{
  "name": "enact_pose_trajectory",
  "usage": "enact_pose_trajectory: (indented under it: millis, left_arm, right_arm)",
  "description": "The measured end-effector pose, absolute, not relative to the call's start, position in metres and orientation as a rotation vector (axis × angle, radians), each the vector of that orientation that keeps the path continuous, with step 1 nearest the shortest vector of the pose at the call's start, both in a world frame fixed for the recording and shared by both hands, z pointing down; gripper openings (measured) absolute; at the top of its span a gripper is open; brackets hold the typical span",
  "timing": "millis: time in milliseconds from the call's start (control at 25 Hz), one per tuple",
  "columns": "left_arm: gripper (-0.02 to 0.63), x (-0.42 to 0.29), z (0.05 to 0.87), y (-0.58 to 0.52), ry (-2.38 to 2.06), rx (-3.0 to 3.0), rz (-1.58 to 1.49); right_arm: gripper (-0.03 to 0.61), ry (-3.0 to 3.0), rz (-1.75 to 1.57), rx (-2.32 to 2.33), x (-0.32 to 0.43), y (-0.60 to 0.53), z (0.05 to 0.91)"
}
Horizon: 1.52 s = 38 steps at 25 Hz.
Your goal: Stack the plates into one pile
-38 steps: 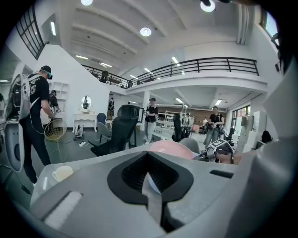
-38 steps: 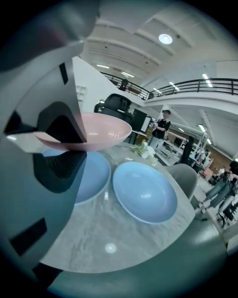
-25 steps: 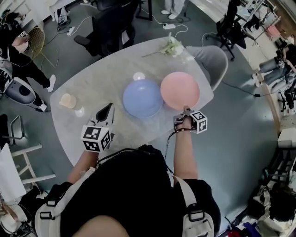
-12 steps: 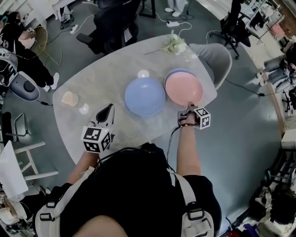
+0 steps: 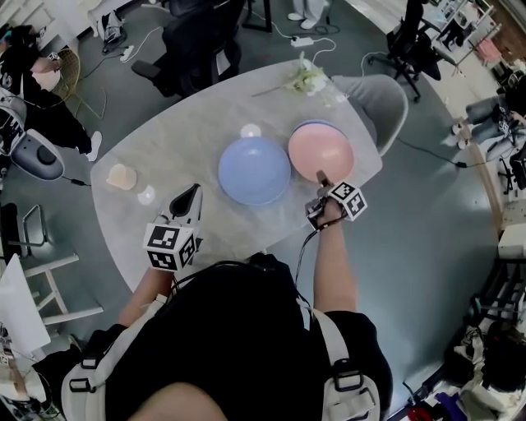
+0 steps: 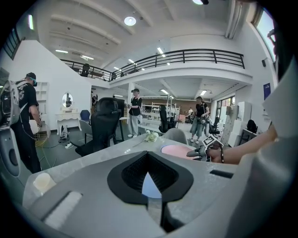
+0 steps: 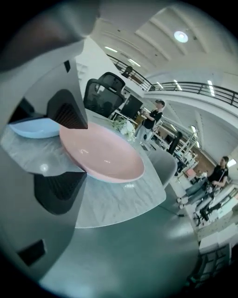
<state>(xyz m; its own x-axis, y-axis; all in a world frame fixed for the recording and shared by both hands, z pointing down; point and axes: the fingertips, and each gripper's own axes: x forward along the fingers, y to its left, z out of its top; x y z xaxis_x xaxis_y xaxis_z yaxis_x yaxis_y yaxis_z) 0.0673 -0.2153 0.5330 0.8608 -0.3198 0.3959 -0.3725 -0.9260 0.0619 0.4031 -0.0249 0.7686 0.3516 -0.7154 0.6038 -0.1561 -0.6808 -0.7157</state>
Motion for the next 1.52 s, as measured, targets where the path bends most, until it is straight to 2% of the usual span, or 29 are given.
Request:
enact_pose_trajectory:
  millis: [240, 400, 440, 520, 560, 680, 840, 960, 1160, 1520]
  left_arm:
    - [0.003, 0.079, 0.535, -0.212, -0.49, 2.908, 0.574]
    - [0.003, 0.085, 0.533, -0.211, -0.468, 2.917, 0.554]
    - [0.003, 0.086, 0.532, -0.211, -0.467, 2.919, 0.546]
    - [0.003, 0.087, 0.529, -0.213, -0.471, 2.924, 0.526]
    - [0.003, 0.088, 0.527, -0.214, -0.476, 2.925, 0.515]
    - [0.003, 0.088, 0.519, -0.218, -0.498, 2.927, 0.475]
    - [0.003, 0.086, 0.504, -0.228, -0.538, 2.925, 0.405]
    - [0.003, 0.08, 0.492, -0.235, -0.565, 2.928, 0.351]
    - [0.003, 0.056, 0.485, -0.244, -0.642, 2.916, 0.323]
    - [0.003, -0.012, 0.478, -0.269, -0.802, 2.882, 0.313]
  right_arm:
    - [0.265, 0.692, -1.346, -2.261, 0.396, 0.005, 0.767]
    - [0.253, 0.8, -1.058, -2.551, 0.398, 0.013, 0.705]
    - [0.215, 0.869, -0.943, -2.622, 0.395, 0.009, 0.68]
    - [0.093, 1.013, -0.688, -2.758, 0.386, -0.003, 0.626]
    - [0.059, 1.085, -0.557, -2.808, 0.379, -0.011, 0.598]
    - [0.02, 1.27, -0.196, -2.856, 0.353, -0.035, 0.521]
    - [0.009, 1.415, 0.163, -2.812, 0.308, -0.07, 0.442]
    - [0.008, 1.559, 0.283, -2.71, 0.266, -0.104, 0.41]
    - [0.009, 1.782, 0.275, -2.554, 0.205, -0.151, 0.406]
    - [0.008, 1.987, 0.213, -2.435, 0.136, -0.201, 0.415]
